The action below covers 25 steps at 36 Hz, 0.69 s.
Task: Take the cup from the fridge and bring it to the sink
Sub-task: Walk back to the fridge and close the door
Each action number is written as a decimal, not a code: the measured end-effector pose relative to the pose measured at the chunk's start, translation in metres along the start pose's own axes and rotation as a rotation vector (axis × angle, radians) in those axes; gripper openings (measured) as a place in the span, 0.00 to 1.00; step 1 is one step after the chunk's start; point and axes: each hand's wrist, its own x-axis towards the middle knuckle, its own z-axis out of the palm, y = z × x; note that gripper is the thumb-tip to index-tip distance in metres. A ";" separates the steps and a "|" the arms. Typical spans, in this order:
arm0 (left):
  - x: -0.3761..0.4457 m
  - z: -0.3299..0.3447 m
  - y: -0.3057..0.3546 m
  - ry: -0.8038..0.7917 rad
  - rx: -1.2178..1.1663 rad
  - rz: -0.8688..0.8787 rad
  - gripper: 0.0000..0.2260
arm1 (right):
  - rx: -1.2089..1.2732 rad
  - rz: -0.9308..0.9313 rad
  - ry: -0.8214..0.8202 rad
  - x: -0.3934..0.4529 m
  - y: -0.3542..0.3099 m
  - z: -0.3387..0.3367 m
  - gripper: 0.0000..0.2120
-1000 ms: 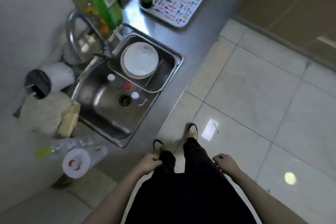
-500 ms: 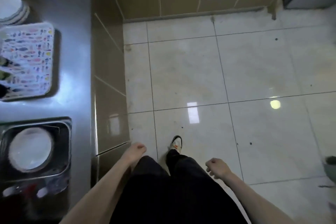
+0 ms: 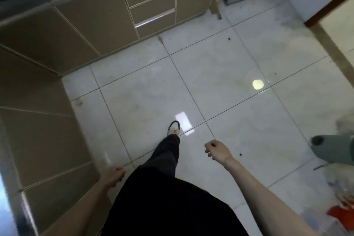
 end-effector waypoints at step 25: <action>0.091 -0.117 0.786 -0.075 0.192 0.431 0.14 | 0.086 0.339 -0.003 0.198 -0.144 -0.373 0.16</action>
